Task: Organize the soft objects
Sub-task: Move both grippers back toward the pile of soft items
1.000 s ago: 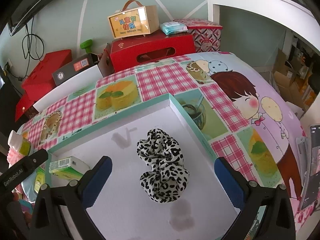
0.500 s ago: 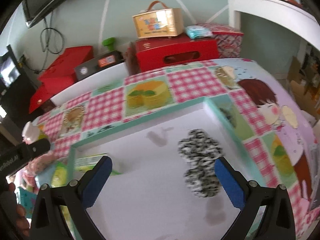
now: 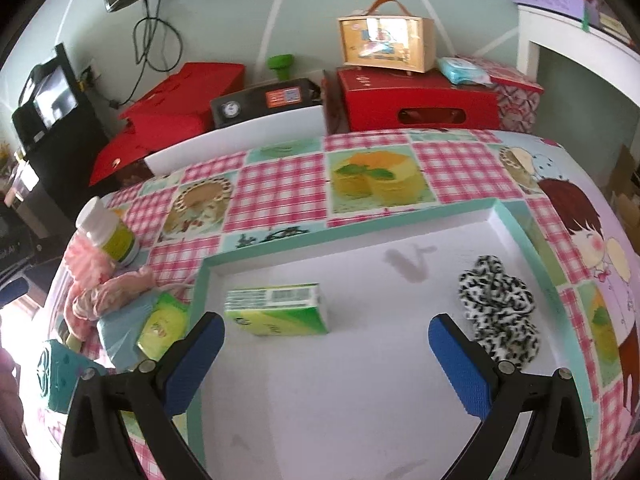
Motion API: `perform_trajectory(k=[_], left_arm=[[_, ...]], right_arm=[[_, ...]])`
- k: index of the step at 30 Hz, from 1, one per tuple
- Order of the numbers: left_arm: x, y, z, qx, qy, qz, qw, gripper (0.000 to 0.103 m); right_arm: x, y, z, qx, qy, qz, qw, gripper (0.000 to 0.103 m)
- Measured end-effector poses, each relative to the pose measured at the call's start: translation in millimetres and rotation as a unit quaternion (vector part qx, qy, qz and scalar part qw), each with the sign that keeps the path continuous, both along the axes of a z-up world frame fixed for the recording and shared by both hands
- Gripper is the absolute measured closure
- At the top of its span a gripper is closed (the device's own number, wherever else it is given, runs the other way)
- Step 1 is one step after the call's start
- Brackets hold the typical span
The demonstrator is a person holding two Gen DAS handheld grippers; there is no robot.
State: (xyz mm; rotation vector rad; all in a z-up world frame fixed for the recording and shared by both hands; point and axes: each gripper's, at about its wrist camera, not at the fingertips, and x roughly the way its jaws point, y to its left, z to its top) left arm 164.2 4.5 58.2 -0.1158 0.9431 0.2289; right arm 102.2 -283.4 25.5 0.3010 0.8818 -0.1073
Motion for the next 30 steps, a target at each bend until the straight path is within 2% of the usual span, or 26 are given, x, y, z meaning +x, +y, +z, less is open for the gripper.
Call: perform_trajectory(k=[3, 10, 22, 30], left_arm=[[-1.4, 21.8, -0.6, 0.004, -0.001, 0.030, 0.9995, 0.000], [-5.7, 65.1, -5.5, -0.020, 0.004, 0.070, 0.9973, 0.000], [-6.7, 119.9, -22.6, -0.066, 0.014, 0.108, 0.9919, 0.000], [1.2, 130.5, -34.1, -0.091, 0.010, 0.104, 0.9903, 0.000]], right_arm=[[2.8, 11.3, 1.4, -0.004, -0.002, 0.011, 1.000, 0.000], [9.4, 42.3, 2.9, -0.022, -0.007, 0.047, 0.999, 0.000], [12.6, 76.3, 0.3, -0.051, -0.016, 0.082, 0.995, 0.000], [21.1, 100.3, 1.0, -0.023, -0.017, 0.119, 0.992, 0.000]])
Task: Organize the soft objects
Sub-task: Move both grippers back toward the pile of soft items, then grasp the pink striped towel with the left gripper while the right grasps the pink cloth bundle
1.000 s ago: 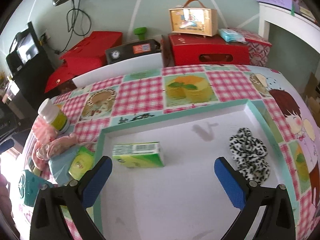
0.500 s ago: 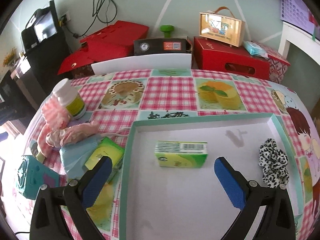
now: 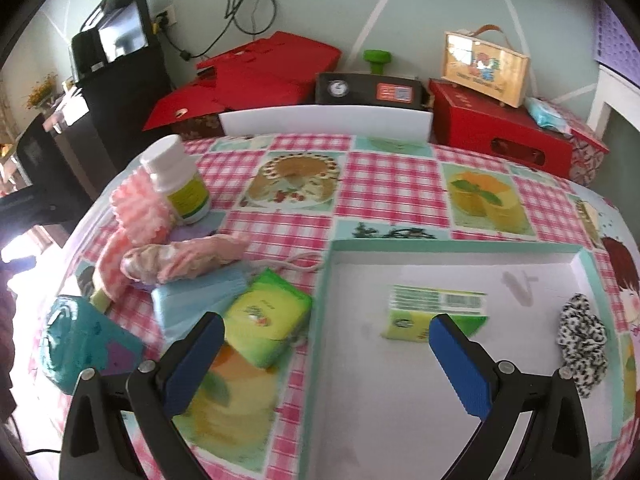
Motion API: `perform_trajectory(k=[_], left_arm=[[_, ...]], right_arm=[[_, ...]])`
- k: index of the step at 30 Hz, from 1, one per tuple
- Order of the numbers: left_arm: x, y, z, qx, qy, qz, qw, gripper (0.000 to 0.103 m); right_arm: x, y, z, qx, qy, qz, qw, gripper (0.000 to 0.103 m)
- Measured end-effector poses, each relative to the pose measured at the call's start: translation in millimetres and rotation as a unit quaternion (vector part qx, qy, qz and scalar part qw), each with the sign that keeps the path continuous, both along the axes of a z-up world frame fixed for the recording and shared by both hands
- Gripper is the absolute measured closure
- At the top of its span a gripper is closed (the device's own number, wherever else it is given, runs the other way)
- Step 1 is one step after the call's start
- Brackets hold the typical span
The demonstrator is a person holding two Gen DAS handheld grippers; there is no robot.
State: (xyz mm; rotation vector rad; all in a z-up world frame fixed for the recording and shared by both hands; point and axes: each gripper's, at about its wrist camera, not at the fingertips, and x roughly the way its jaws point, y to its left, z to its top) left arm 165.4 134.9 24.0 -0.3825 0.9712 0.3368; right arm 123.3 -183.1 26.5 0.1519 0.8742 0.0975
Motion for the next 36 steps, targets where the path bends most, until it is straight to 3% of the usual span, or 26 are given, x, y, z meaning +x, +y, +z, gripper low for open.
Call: perform_trajectory(k=[4, 10, 17, 31, 34, 36], left_arm=[[4.5, 6.5, -9.5, -0.022, 0.001, 0.002, 0.9997, 0.000], [6.3, 9.3, -8.7, -0.021, -0.039, 0.003, 0.9990, 0.000], [19.9, -3.0, -18.3, -0.011, 0.008, -0.046, 0.9989, 0.000], [32.2, -19.1, -31.1, -0.025, 0.047, -0.083, 0.9951, 0.000], [35.1, -25.6, -33.4, -0.028, 0.048, -0.097, 0.9937, 0.003], [36.7, -30.0, -34.4, -0.025, 0.051, -0.108, 0.9925, 0.011]], right_arm=[[10.4, 16.6, 1.4, 0.010, 0.004, 0.022, 1.000, 0.000], [26.6, 38.0, 3.8, 0.022, 0.006, 0.052, 0.998, 0.000], [42.4, 58.3, 8.7, 0.029, 0.005, 0.080, 0.996, 0.000], [67.0, 86.3, -0.4, 0.037, 0.035, 0.112, 0.992, 0.000], [68.3, 87.6, -0.7, 0.040, 0.036, 0.116, 0.992, 0.001], [69.5, 87.8, -1.0, 0.044, 0.036, 0.118, 0.991, 0.007]])
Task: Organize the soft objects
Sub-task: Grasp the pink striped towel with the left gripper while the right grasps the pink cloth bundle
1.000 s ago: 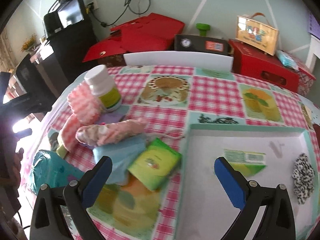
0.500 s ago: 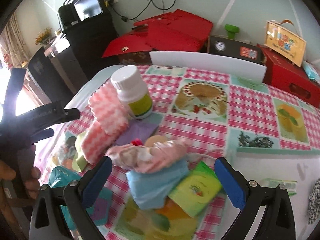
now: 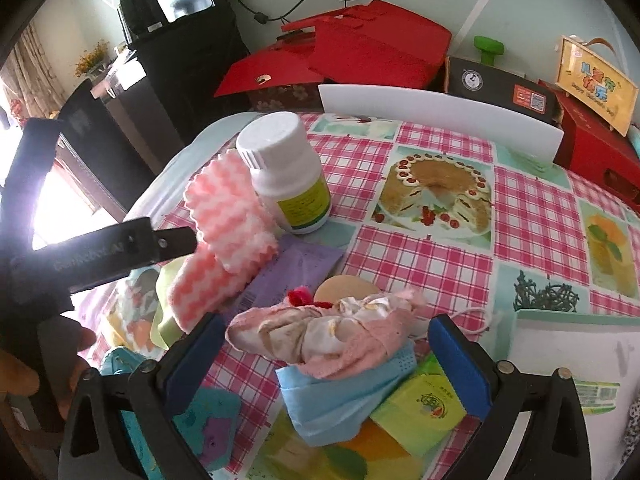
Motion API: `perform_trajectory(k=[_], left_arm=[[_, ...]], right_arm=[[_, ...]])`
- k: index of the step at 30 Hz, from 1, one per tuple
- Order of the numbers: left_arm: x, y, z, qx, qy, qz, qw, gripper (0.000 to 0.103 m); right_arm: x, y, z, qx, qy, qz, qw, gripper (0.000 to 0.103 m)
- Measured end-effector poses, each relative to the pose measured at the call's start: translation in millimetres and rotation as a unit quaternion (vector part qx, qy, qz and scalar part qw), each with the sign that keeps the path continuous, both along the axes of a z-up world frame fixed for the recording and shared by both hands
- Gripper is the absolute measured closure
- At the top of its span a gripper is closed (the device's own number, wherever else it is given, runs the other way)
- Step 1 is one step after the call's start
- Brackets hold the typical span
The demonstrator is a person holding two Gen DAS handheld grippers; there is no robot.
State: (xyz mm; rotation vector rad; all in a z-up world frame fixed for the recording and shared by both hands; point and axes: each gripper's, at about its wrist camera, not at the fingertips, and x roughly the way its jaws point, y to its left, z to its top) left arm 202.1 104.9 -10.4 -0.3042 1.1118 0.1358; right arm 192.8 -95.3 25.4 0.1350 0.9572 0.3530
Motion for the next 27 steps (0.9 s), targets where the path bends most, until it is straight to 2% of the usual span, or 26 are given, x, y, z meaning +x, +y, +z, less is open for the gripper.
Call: perform_trajectory(k=[2, 4, 8, 10, 11, 13, 17, 19, 27], left_arm=[[2.1, -2.6, -3.4, -0.004, 0.007, -0.008, 0.9999, 0.023], [4.1, -5.3, -7.9, -0.007, 0.014, -0.015, 0.9998, 0.029], [6.4, -9.4, -15.4, -0.009, 0.031, -0.028, 0.9991, 0.062], [6.2, -10.8, -16.9, -0.010, 0.033, -0.033, 0.9989, 0.072], [5.2, -10.9, -17.3, -0.012, 0.032, -0.035, 0.9988, 0.079], [4.8, -13.0, -17.3, -0.013, 0.031, -0.040, 0.9986, 0.086], [4.2, -13.5, -14.9, -0.015, 0.024, -0.040, 0.9988, 0.093], [2.5, -12.6, -12.7, -0.017, 0.021, -0.039, 0.9989, 0.094], [-0.5, -10.5, -4.9, -0.020, 0.002, -0.034, 0.9992, 0.094]], right_arm=[[0.7, 0.2, -1.3, 0.006, 0.003, 0.002, 1.000, 0.013], [-0.1, -0.2, -2.8, 0.014, 0.006, 0.005, 1.000, 0.019], [-1.0, -1.4, -4.7, 0.022, 0.007, 0.007, 1.000, 0.035], [-1.6, -2.2, -5.2, 0.025, 0.008, 0.009, 1.000, 0.047], [-1.7, -2.5, -5.6, 0.027, 0.008, 0.010, 1.000, 0.048], [-2.4, -2.8, -5.5, 0.029, 0.007, 0.012, 0.999, 0.056], [-4.4, -3.3, -5.7, 0.032, 0.004, 0.012, 0.999, 0.062], [-5.8, -4.5, -5.2, 0.035, 0.003, 0.011, 0.999, 0.067], [-11.4, -7.1, 1.5, 0.041, -0.012, 0.010, 0.999, 0.076]])
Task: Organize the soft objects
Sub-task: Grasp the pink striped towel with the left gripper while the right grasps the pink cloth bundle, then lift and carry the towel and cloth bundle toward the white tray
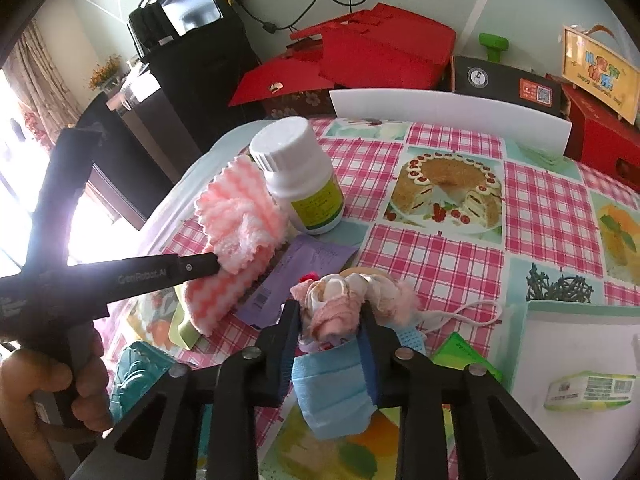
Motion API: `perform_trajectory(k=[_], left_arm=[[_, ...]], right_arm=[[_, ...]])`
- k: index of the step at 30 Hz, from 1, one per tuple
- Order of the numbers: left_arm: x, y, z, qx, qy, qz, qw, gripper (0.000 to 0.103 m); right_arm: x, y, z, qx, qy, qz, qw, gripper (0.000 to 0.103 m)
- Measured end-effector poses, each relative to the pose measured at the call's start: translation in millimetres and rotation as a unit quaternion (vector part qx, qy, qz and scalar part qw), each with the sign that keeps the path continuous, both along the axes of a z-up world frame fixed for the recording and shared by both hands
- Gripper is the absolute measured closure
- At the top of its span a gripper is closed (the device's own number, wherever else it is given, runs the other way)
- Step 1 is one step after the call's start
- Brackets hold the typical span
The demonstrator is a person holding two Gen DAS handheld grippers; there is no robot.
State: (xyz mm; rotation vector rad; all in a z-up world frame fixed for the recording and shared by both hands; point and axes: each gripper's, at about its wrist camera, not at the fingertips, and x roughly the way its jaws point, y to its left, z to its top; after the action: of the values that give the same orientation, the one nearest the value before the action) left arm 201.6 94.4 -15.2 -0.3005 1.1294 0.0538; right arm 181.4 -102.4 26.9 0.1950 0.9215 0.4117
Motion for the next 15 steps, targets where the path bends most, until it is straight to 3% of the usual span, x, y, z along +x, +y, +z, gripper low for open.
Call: perform_trajectory(k=[7, 15], left_arm=[[-6.6, 6.6, 15.9, -0.002, -0.026, 0.011, 0.9996, 0.095], [-14.7, 16.1, 50.5, -0.006, -0.080, 0.019, 0.9966, 0.095]], right_arm=[[-4.5, -6.1, 4.7, 0.015, -0.010, -0.006, 1.000, 0.080], [-14.8, -21.5, 32.6, 0.027, -0.052, -0.020, 0.998, 0.080]])
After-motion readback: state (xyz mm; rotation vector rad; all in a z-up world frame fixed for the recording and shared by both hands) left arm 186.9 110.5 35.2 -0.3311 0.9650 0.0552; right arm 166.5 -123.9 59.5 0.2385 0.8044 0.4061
